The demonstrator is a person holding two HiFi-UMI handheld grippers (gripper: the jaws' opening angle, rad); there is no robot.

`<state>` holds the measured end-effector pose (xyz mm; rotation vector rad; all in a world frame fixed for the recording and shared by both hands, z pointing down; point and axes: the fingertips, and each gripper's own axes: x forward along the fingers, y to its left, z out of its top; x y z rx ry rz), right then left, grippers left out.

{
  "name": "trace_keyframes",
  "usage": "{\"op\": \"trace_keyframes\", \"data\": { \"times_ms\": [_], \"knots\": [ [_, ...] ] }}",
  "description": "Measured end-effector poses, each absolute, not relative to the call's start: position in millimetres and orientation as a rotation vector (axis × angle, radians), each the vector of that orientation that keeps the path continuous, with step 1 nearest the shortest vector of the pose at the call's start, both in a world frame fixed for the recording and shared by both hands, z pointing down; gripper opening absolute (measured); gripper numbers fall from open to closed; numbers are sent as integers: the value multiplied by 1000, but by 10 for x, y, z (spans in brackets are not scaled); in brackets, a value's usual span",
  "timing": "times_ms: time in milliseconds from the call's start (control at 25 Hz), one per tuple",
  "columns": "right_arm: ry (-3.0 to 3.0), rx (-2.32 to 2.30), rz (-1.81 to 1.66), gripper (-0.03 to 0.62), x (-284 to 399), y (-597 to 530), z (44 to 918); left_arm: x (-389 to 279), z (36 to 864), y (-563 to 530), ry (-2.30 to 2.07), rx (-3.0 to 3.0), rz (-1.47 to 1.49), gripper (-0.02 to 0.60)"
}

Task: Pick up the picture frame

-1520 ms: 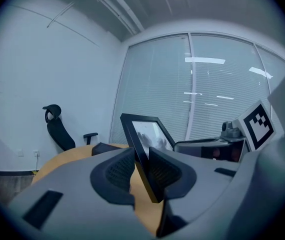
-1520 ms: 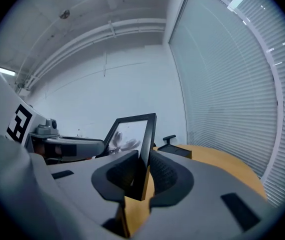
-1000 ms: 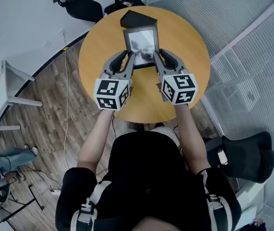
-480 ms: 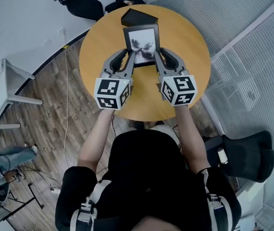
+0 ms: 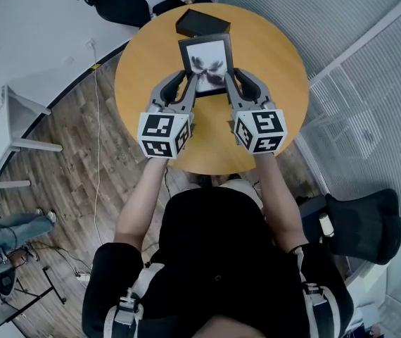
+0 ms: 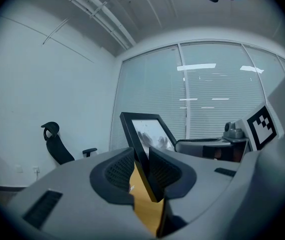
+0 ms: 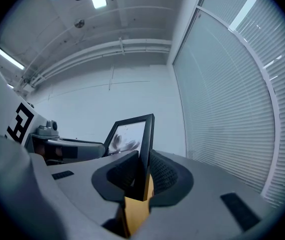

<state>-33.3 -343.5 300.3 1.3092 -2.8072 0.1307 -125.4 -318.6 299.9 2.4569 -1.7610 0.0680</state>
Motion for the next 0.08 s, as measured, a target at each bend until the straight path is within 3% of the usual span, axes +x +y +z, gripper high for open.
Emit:
{"op": "trace_keyframes", "data": {
  "times_ms": [80],
  "knots": [
    [-2804, 1317, 125, 86, -335, -3441, 3005, -1249, 3014, -3193, -1759, 2456, 68, 98]
  ]
}}
